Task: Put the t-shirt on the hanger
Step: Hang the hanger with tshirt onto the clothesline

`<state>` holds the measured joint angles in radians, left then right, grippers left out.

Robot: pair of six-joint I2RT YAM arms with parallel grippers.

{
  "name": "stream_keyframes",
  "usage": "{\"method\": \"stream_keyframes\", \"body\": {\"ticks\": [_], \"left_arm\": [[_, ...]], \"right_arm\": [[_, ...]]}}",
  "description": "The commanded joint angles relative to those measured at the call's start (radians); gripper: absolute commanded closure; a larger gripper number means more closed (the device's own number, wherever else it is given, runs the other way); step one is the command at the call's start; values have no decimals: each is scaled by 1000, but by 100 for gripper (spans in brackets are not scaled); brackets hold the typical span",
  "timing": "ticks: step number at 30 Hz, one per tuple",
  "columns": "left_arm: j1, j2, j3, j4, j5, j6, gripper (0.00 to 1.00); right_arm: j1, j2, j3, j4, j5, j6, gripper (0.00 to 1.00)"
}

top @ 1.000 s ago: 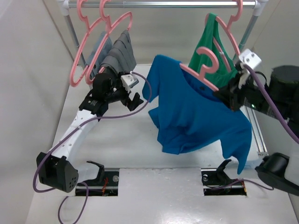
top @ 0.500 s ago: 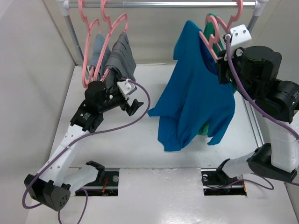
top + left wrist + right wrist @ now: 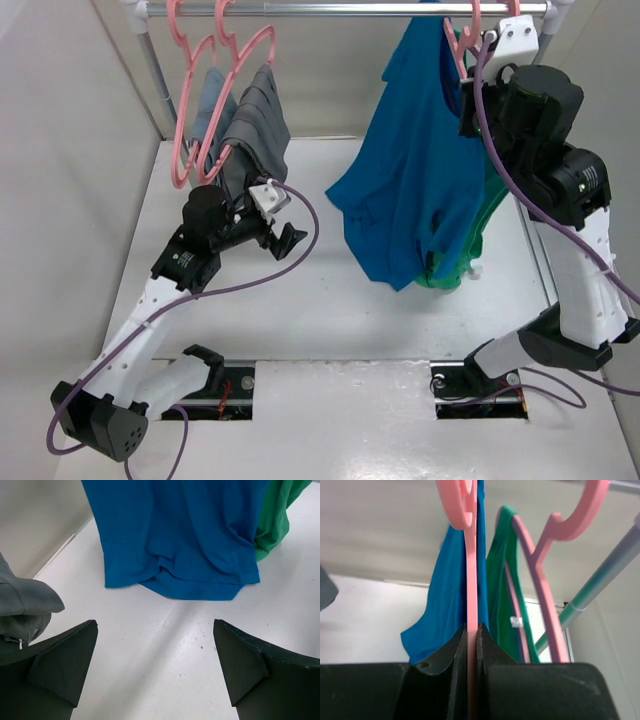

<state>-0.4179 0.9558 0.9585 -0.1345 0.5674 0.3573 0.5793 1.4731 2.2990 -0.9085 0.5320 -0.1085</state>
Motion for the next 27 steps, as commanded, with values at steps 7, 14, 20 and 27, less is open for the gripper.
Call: {"method": "stream_keyframes", "body": {"ticks": [7,14,20,27], "left_arm": [[-1,-28,-14,43,11,-14,0],[-1,-37,-23,42,0,-14,0],[-1,-37,-23,42,-9,-4,0],[-1,-46,-43,42,-9,-4,0]], "right_arm": [[-153,85,105,203,-131,7,100],[-251,130,65,194,-291,64,100],[-276,127,11,174,-401,92,100],[-276,27,-131,174,-441,135,77]]}}
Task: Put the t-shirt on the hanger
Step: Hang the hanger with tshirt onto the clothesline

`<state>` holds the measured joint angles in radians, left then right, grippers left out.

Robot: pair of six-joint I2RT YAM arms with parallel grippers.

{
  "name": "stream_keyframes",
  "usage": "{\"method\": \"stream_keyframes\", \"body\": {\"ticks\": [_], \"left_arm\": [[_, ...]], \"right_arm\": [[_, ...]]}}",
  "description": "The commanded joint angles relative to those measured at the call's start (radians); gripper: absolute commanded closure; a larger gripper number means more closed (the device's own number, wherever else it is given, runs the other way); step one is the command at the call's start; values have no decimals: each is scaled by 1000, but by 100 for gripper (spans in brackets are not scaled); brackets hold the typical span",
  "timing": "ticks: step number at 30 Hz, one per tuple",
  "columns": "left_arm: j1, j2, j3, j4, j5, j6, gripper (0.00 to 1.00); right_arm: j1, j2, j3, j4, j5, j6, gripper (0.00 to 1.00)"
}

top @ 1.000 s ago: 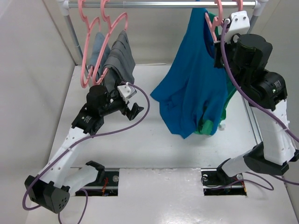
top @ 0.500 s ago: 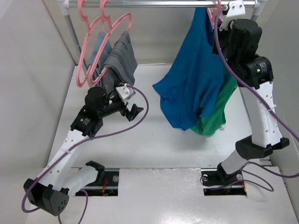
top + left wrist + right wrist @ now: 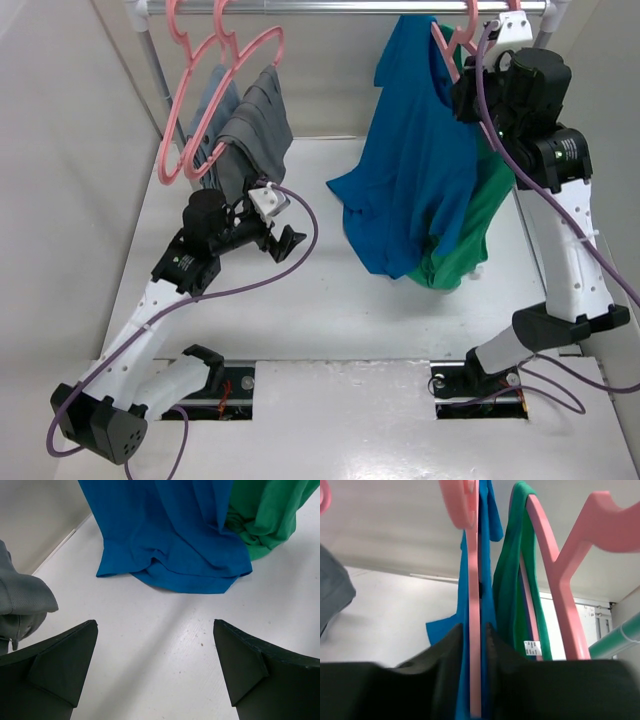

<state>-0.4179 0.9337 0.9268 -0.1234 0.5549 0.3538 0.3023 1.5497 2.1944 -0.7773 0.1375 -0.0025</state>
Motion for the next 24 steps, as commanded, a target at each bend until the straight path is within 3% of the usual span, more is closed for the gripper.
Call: {"method": "stream_keyframes", "body": {"ticks": [1,4,11,16,19,24], "left_arm": [[-1,-24,-11,31,4,-1,0],[-1,-24,-11,31,4,-1,0],[-1,-24,-11,31,22,-10,0],[-1,-15,0,22,22,-1,0],[-1,-15,0,13,10,-1,0],[-1,-24,-22,2,-10,-1,0]], "right_arm": [[1,-59,-41,42,-61,29,67],[1,-69,-41,17,-61,29,50],[12,-100,-12,-48,-16,-25,23],[57,-109,68,-80,-10,-115,16],[87,-143,88,-89,65,-151,2],[121,-246,-8,24,38,-257,0]]}}
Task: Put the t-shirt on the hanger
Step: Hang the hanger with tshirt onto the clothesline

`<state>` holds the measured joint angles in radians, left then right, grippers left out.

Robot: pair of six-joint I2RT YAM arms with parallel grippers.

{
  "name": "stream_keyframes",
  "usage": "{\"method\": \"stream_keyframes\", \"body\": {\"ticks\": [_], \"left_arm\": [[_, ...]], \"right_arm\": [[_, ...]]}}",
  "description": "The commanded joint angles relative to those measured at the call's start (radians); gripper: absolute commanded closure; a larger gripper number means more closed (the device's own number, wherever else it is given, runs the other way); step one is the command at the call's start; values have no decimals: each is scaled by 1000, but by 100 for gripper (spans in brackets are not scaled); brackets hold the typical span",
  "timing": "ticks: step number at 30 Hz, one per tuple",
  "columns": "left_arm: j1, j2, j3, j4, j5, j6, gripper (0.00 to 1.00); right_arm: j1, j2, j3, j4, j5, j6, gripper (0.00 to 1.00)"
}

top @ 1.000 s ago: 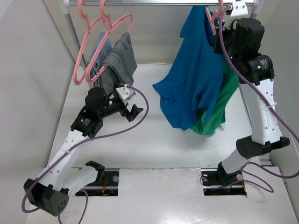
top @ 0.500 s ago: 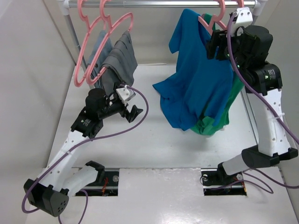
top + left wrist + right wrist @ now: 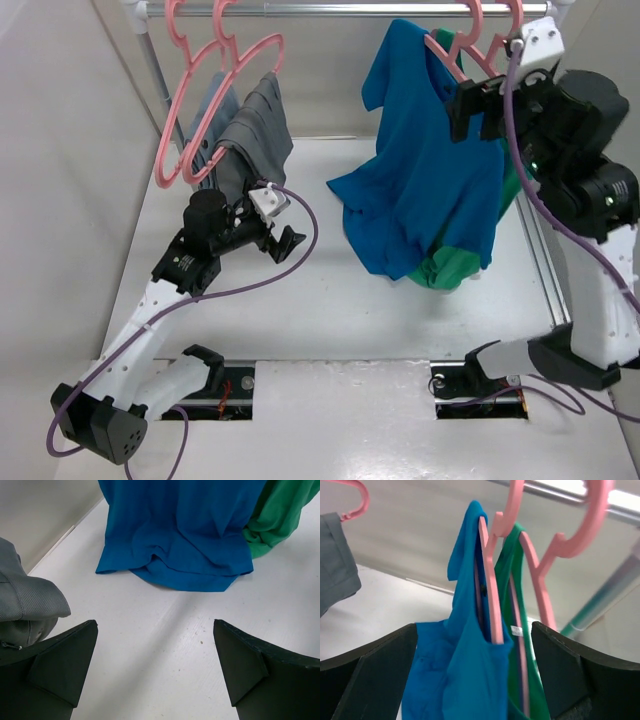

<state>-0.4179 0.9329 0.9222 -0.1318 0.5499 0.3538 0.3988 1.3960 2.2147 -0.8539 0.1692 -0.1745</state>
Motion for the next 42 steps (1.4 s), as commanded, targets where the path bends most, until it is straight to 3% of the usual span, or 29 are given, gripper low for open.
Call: {"method": "stream_keyframes", "body": {"ticks": [1,4,9,17,21,23,29,32,42], "left_arm": [[-1,-23,-17,11,-5,-1,0],[-1,-48,-71,1,-42,-1,0],[-1,-118,-173,-9,-140,-19,0],[-1,-255,-373,135,-386,-29,0],[-1,-255,-445,222,-501,-74,0],[25,-273,-486,268,-530,-87,0],[88,-301,-571,331,-530,-87,0],[100,-310,-582,356,-519,-78,0],[183,-338,-612,347,-387,-150,0]], "right_arm": [[25,-116,-58,131,-25,-95,0],[51,-216,-217,260,-211,-123,0],[153,-398,-685,424,-473,-166,0],[322,-672,-1329,734,-337,-165,0],[347,-778,-1567,774,-225,-53,0],[347,-814,-1685,774,-96,72,0],[347,-870,-1854,783,131,286,0],[347,-899,-1914,783,159,354,0],[347,-918,-1914,638,276,559,0]]}}
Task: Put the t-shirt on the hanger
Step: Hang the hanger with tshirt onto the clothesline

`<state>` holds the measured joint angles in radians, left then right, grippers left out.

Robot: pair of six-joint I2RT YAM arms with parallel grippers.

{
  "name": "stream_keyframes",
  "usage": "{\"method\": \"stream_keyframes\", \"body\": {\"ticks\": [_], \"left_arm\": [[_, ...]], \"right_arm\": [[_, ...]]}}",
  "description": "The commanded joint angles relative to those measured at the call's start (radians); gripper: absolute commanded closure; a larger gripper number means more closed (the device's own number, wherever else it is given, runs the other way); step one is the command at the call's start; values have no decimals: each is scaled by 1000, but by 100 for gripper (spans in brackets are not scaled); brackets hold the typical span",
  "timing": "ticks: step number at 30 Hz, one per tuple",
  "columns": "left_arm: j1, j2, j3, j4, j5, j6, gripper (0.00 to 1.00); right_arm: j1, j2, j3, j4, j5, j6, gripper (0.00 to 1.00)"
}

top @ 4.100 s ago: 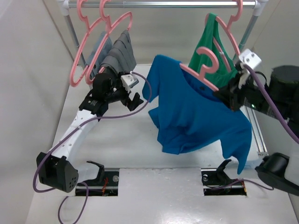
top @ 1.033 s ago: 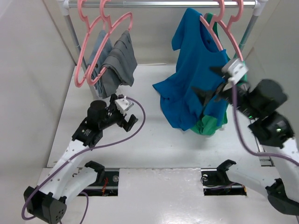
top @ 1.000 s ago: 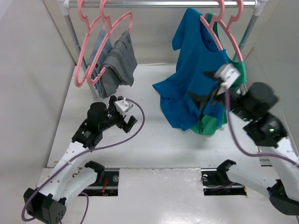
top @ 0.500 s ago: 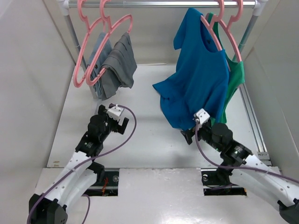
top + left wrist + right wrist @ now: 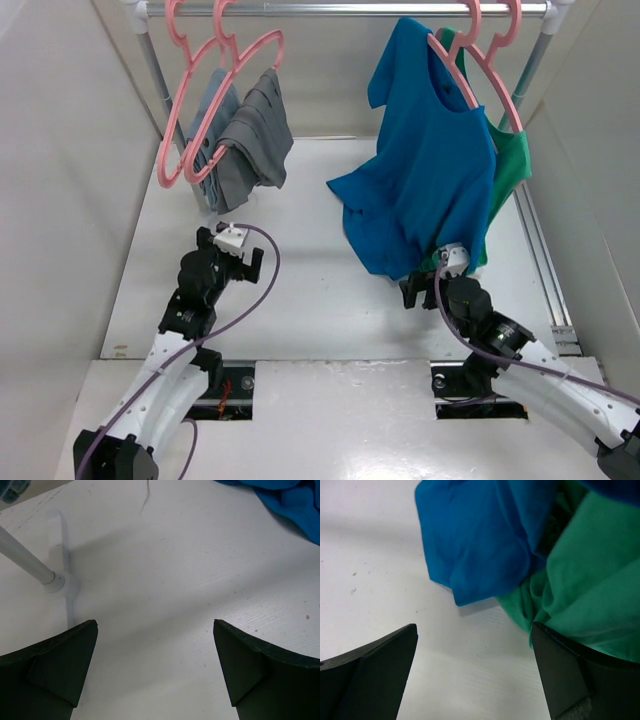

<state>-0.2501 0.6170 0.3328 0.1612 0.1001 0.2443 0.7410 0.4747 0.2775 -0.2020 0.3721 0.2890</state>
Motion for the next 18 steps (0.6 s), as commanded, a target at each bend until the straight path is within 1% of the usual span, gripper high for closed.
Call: {"method": "stream_keyframes", "body": {"ticks": [1,3,7,9,13,18], "left_arm": [[24,-31,-23,54,81,-40,0],[25,-31,-23,54,92,-40,0],[25,-31,-23,64,82,-31,0],[25,-31,-32,64,82,-31,0],[44,-31,-32,74,73,-31,0],[45,-31,-32,74,73,-31,0]], "right_arm": [[4,4,23,-34,97,113,0],[4,44,57,-89,129,191,0],[4,122,106,-138,139,239,0],[4,165,121,-161,168,271,0],[4,209,158,-182,177,291,0],[4,209,167,-192,198,291,0]]}}
